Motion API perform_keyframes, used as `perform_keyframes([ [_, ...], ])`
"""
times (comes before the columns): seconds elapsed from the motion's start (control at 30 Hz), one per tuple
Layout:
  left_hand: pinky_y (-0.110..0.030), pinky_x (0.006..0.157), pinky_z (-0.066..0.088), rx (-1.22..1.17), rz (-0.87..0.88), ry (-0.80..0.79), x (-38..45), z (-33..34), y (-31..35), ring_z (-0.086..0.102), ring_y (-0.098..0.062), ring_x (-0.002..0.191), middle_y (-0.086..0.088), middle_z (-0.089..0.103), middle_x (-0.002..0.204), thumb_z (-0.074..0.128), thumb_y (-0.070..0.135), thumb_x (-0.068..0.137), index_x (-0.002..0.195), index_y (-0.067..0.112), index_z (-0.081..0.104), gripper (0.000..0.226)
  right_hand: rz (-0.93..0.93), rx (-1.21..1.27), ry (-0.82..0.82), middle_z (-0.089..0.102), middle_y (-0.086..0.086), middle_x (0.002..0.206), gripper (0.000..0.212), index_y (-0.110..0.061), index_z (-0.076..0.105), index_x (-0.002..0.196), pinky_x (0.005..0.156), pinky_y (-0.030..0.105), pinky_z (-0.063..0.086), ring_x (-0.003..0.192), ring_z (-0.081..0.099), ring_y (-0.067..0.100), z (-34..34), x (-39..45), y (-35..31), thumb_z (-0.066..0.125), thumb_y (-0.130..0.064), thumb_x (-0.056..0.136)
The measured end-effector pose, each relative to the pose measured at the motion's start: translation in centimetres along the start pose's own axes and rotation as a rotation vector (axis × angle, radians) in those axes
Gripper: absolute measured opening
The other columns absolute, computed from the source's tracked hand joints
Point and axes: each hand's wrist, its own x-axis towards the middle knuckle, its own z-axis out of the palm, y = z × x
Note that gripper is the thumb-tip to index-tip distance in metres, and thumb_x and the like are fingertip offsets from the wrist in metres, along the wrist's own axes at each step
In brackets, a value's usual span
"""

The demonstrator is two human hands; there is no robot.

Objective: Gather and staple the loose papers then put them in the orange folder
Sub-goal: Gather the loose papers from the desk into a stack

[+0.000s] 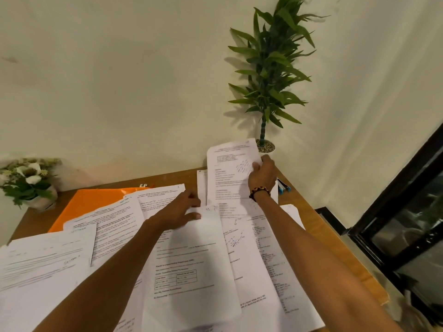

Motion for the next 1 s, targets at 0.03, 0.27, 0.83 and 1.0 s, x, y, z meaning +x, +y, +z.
perform_keyframes([
  [0.03, -0.038, 0.095, 0.048, -0.031, 0.002, 0.034, 0.0, -0.2, 0.2, 0.048, -0.013, 0.109, 0.011, 0.046, 0.124, 0.058, 0.063, 0.089, 0.121, 0.027, 0.067, 0.049, -0.066, 0.017, 0.034, 0.063, 0.013, 0.113, 0.018, -0.008, 0.061, 0.114, 0.073, 0.032, 0.043, 0.102, 0.06, 0.031, -0.4, 0.3, -0.7, 0.055, -0.006, 0.097],
  [0.27, -0.026, 0.094, 0.043, -0.206, 0.112, 0.373, 0.8, -3.8, 2.2, 0.05, -0.014, 0.114, 0.005, 0.045, 0.124, 0.073, 0.036, 0.089, 0.1, 0.025, 0.061, 0.02, -0.586, 0.013, -0.302, 0.062, 0.003, 0.081, 0.012, -0.013, 0.058, 0.082, 0.06, 0.041, 0.05, 0.074, 0.058, 0.022, -0.1, -1.9, -1.9, 0.058, -0.006, 0.092],
  [0.83, -0.028, 0.085, 0.054, -0.501, -0.093, 0.842, -1.3, -8.3, 3.8, 0.07, -0.007, 0.093, 0.005, 0.077, 0.098, 0.078, 0.026, 0.088, 0.1, 0.017, 0.078, 0.015, -0.601, 0.355, -0.549, 0.047, -0.011, 0.066, 0.03, -0.015, 0.051, 0.078, 0.058, 0.021, 0.032, 0.061, 0.041, 0.003, 0.3, -5.9, -7.3, 0.045, -0.025, 0.106],
  [1.0, -0.028, 0.07, 0.051, -0.474, -0.119, 0.914, -1.6, -11.0, 3.7, 0.064, -0.009, 0.072, 0.006, 0.072, 0.076, 0.079, 0.025, 0.088, 0.084, 0.02, 0.075, 0.007, -0.585, 0.389, -0.616, 0.039, -0.007, 0.064, 0.041, -0.012, 0.044, 0.074, 0.057, 0.026, 0.028, 0.059, 0.033, 0.005, 0.4, -6.5, -9.2, 0.044, -0.039, 0.105],
])
